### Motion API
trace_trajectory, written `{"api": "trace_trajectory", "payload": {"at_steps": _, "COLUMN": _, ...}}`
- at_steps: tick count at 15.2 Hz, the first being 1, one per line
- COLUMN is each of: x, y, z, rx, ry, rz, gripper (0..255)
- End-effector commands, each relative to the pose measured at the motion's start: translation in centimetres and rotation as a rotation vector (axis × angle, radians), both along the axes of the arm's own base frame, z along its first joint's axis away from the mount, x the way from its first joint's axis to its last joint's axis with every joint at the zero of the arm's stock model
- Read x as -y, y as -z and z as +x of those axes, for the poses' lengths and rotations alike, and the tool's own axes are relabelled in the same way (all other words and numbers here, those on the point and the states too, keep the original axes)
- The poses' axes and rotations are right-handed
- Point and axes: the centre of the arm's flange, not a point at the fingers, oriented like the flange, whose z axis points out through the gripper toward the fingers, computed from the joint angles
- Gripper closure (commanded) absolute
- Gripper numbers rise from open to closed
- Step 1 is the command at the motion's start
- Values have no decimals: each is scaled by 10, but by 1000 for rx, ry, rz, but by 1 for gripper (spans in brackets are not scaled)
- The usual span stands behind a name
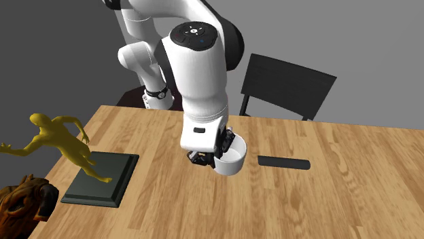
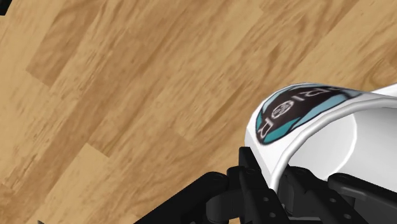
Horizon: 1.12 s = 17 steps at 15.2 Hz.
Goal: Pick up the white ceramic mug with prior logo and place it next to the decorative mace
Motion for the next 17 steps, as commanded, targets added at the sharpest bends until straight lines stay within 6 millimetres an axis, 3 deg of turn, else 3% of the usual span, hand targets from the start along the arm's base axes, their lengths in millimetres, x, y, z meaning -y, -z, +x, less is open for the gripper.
{"api": "trace_trajectory", "payload": {"at_steps": 1, "x": 0, "y": -10, "z": 1, "rx": 0, "ry": 0, "rz": 0, "gripper": 255}}
{"api": "trace_trajectory", "payload": {"at_steps": 13, "x": 0, "y": -70, "z": 1, "rx": 0, "ry": 0, "rz": 0, "gripper": 255}}
{"api": "trace_trajectory", "payload": {"at_steps": 17, "x": 51, "y": -70, "z": -10, "rx": 0, "ry": 0, "rz": 0, "gripper": 255}}
